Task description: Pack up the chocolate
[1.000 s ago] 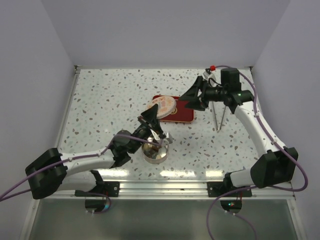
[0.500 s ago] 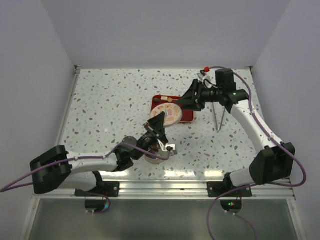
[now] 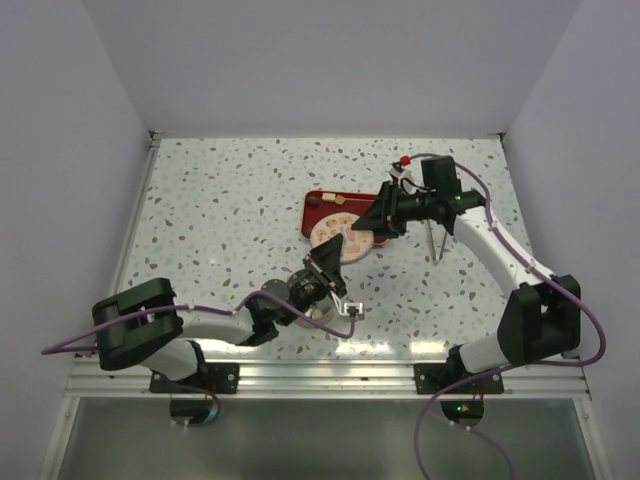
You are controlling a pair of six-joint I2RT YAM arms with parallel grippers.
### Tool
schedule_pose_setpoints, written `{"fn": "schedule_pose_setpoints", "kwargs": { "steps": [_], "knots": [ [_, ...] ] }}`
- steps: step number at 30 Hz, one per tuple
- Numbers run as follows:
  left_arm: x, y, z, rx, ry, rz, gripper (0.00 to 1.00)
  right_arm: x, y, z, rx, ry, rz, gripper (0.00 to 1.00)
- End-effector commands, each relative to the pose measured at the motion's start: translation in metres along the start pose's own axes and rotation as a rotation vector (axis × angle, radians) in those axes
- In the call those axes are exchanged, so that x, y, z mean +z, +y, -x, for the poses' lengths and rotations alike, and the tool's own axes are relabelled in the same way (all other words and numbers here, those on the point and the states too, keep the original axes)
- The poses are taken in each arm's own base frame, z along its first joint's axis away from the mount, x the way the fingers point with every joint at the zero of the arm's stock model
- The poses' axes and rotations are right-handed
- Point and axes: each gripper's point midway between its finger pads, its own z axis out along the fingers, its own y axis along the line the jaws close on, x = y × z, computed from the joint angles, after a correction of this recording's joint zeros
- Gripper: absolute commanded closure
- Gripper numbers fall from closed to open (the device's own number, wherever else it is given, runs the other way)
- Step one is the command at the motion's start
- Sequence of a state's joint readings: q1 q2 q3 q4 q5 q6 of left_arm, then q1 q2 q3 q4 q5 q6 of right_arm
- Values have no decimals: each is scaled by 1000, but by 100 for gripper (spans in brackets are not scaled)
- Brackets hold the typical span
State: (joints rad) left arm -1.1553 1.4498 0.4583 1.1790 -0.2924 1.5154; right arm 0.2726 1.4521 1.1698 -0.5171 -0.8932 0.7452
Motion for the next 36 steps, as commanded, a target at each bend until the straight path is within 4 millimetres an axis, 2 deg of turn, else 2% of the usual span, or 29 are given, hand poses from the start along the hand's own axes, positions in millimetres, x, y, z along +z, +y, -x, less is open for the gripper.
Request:
{"fn": "schedule_pose_setpoints", "kwargs": {
  "steps": [1,4,7,8,9,11,14,18,25,27,31,32,33,34,36],
  "knots": [
    [-8,66,3,-37,-16,284,100,-3,22,-11,-33,42,96,67],
    [-9,69,-2,-55,5,300,100,-3,20,-13,-31,50,99,76],
    [-11,73,-4,-72,16,320,93,-2,19,-16,-26,65,107,85],
    [-11,74,-4,-88,15,323,87,-1,18,-16,-27,64,108,87],
    [-11,74,-5,-98,17,321,66,-2,18,-17,-26,66,116,90],
    [-10,73,-8,-122,33,318,52,-1,20,-19,-5,63,138,91],
    [-11,73,-12,-146,50,320,48,-2,24,-17,-17,43,168,91],
    [-12,69,-14,-165,58,310,41,-3,27,-19,1,27,192,99],
    [-18,72,-25,-259,86,348,33,-6,36,-16,1,-2,226,100],
    [-21,75,-29,-305,91,362,13,-7,38,-15,6,-5,232,100],
    [-30,85,-39,-474,63,396,5,-10,50,-8,-13,-35,261,100],
    [-30,85,-39,-502,54,388,0,-11,52,-6,-19,-44,267,100],
    [-29,81,-40,-523,53,362,0,-11,54,-4,-13,-51,272,100],
    [-32,86,-44,-547,52,375,0,-12,57,-2,-20,-62,281,100],
    [-34,84,-47,-605,42,369,0,-12,61,2,-21,-77,294,100]
  ]
}}
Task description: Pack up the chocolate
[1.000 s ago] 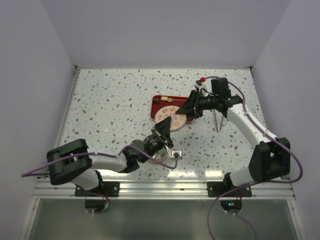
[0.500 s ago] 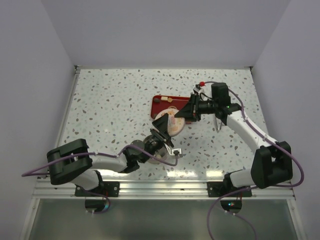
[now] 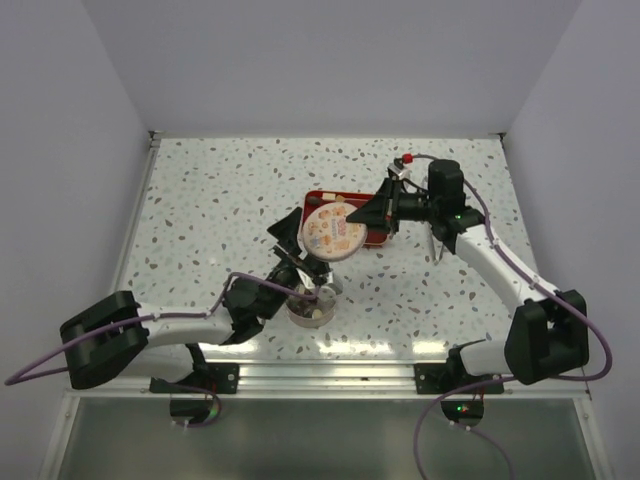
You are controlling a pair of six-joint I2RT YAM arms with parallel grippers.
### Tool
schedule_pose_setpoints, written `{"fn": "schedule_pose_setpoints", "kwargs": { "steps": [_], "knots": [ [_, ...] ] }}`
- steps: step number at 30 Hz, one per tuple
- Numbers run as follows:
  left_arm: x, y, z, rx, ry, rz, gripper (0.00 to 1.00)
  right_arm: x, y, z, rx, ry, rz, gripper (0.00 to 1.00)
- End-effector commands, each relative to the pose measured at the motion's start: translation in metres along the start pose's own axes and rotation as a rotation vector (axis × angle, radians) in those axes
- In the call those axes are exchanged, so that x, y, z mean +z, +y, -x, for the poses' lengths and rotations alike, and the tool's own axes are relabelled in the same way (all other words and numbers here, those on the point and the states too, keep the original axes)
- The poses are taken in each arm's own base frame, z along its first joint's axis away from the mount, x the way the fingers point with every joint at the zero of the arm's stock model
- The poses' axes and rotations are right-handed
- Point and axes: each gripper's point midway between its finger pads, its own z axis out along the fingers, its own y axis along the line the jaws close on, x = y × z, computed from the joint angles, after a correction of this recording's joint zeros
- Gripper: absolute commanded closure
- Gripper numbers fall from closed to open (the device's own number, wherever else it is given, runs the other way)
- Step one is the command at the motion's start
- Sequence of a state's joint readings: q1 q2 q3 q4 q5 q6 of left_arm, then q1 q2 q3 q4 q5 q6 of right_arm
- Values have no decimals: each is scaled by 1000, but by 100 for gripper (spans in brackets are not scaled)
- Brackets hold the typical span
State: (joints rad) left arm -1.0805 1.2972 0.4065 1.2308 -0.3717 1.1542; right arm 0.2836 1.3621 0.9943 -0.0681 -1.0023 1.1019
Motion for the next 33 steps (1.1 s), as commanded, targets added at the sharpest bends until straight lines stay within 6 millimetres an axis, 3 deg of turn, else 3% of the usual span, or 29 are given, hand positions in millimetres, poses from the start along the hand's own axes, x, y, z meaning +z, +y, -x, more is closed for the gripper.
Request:
{"fn": "schedule_pose_setpoints", "kwargs": {
  "steps": [1,7,20,27,33],
  "knots": [
    [-5,51,15,-280,-95,173,0,-3,26,6,-92,-41,72,100],
    [-15,58,6,-401,-102,141,0,-3,35,15,-111,-64,97,100],
    [-10,33,-5,-522,-53,67,0,-6,58,25,-94,-151,225,100],
    [-21,42,-24,-617,-19,98,0,-14,65,39,-104,-193,243,100],
    [-23,42,-24,-663,-22,87,0,-24,66,46,-111,-219,244,100]
  ]
}}
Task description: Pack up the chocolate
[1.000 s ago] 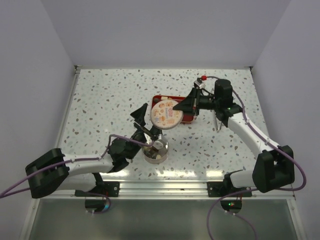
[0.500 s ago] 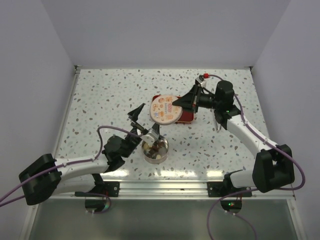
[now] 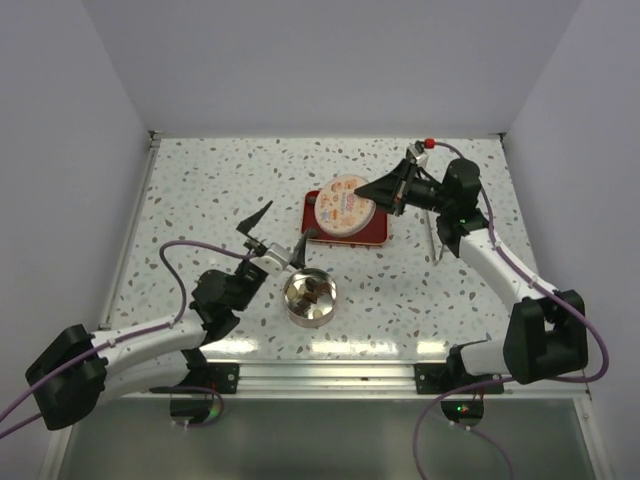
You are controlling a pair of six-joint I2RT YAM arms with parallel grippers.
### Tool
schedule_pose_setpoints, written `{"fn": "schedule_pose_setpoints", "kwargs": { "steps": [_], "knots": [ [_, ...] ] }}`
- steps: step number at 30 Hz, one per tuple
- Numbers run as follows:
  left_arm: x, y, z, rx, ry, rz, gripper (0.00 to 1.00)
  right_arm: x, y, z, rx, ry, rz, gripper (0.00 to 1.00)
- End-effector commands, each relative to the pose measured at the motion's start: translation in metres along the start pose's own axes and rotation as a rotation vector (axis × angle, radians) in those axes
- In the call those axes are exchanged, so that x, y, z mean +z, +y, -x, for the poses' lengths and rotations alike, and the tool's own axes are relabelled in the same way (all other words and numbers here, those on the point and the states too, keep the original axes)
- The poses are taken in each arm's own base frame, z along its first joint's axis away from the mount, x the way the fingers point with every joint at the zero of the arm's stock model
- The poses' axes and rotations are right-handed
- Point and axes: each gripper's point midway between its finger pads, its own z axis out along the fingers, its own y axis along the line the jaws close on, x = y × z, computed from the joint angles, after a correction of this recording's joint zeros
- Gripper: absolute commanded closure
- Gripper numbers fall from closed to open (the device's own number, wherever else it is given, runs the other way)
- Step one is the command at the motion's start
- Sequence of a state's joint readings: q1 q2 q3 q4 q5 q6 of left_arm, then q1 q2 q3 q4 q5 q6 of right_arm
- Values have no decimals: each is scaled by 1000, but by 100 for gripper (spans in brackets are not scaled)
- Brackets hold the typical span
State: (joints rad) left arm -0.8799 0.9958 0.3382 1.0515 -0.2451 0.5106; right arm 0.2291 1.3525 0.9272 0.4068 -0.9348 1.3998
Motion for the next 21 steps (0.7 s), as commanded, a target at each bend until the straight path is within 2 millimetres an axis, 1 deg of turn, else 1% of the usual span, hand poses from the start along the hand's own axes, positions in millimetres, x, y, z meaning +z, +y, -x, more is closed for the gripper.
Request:
{"fn": "schedule_pose_setpoints", "kwargs": {
  "steps": [1,5,6,8,9,10,11,12,13,14,15,16,17,18,19,20,21],
  "knots": [
    [-2,-4,0,-89,-8,-20,0,-7,25,7,-75,-32,55,100],
    [-7,-6,-8,-143,26,-25,0,-12,27,8,-82,-40,56,100],
    [-7,-2,-14,-158,53,-17,0,-12,25,8,-82,-40,55,100],
    [-5,5,-14,-275,74,9,0,-13,22,6,-80,-37,47,100],
    [-1,17,-23,-304,127,31,0,-14,18,3,-75,-30,40,100],
    [2,16,-22,-400,141,18,0,-14,14,1,-71,-26,35,100],
    [6,27,-28,-440,196,45,0,-16,7,-3,-71,-19,27,100],
    [9,30,-33,-477,236,56,0,-17,2,-7,-66,-13,20,100],
    [11,31,-36,-564,277,73,0,-18,-3,-11,-58,-5,11,100],
    [6,26,-51,-603,374,69,0,-19,-16,-17,-48,4,-9,100],
    [13,35,-51,-640,394,82,0,-20,-21,-24,-43,11,-20,100],
    [13,22,-50,-720,419,18,0,-19,-28,-31,-37,25,-27,100],
    [9,15,-58,-761,474,-6,0,-21,-42,-40,-11,32,-47,100],
    [8,16,-64,-803,500,-5,0,-22,-47,-45,-3,33,-50,100],
    [6,3,-59,-889,513,-72,0,-20,-51,-51,-5,32,-46,100],
    [4,-1,-59,-931,518,-96,0,-22,-66,-60,43,33,-65,100],
    [-1,-4,-63,-970,528,-111,0,-22,-71,-64,56,31,-63,100]
  ]
}}
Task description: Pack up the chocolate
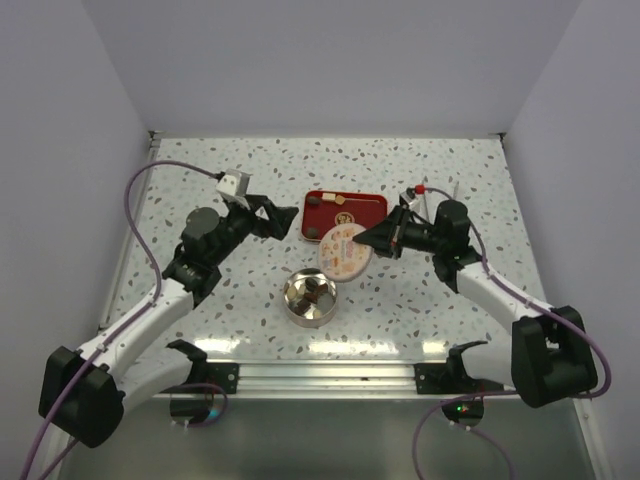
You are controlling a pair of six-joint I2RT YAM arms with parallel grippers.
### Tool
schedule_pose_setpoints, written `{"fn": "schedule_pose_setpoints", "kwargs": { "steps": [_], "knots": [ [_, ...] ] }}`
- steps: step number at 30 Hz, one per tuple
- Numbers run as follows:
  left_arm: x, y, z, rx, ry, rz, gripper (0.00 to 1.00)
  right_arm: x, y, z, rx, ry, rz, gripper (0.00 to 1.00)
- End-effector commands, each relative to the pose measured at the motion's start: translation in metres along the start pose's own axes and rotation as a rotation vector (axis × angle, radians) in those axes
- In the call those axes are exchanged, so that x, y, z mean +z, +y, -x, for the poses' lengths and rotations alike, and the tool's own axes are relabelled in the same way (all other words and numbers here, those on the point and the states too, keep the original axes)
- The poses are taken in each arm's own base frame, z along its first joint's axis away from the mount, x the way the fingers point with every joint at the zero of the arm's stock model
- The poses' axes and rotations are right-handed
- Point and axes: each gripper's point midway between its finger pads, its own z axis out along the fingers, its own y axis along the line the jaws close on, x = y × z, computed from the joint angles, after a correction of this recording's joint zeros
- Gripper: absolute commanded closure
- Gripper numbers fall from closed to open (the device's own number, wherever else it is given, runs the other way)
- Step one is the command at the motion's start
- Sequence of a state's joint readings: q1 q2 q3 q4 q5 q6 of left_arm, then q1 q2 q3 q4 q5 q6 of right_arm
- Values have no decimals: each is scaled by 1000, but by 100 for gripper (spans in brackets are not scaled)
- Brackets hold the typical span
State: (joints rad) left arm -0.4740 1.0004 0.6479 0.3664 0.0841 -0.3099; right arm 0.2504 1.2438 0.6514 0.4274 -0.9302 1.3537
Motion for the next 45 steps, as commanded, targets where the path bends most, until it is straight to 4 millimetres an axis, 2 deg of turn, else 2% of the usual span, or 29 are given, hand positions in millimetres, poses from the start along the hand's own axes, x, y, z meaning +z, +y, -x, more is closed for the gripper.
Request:
{"fn": "schedule_pose_setpoints", "kwargs": {
  "steps": [1,2,4,5,6,9,13,17,22,27,32,33,38,40,45],
  "knots": [
    [-16,-32,-44,-308,223,-178,0,1,-6,-18,-31,-9,47,100],
    [-19,-33,-50,-333,235,-199,0,0,-21,-25,20,-8,32,100],
    [-25,-43,-57,-384,272,-254,0,1,-27,-31,17,-7,48,100],
    [-27,-44,-59,-396,277,-260,0,0,-39,-35,38,-9,35,100],
    [-30,-43,-64,-413,286,-256,0,-1,-42,-36,41,-12,35,100],
    [-36,-42,-75,-455,326,-246,0,-2,-48,-39,41,-16,54,100],
    [-44,-35,-100,-516,390,-200,0,0,-55,-36,31,-25,62,100],
    [-55,-30,-124,-575,445,-163,0,1,-72,-40,68,-14,54,100],
    [-63,-25,-136,-565,491,-122,0,2,-88,-44,91,-8,42,100],
    [-75,-19,-156,-556,573,-78,0,3,-97,-45,80,3,19,100],
    [-91,-13,-179,-569,642,-22,0,2,-116,-50,50,25,-61,100],
    [-94,-12,-180,-565,642,-16,0,0,-126,-53,73,34,-103,100],
    [-112,-8,-200,-579,680,27,0,-4,-142,-58,30,43,-174,100],
    [-110,-16,-195,-609,649,-21,0,-5,-146,-57,34,37,-187,100],
    [-116,-23,-201,-664,647,-52,0,-3,-158,-56,46,27,-210,100]
  ]
}}
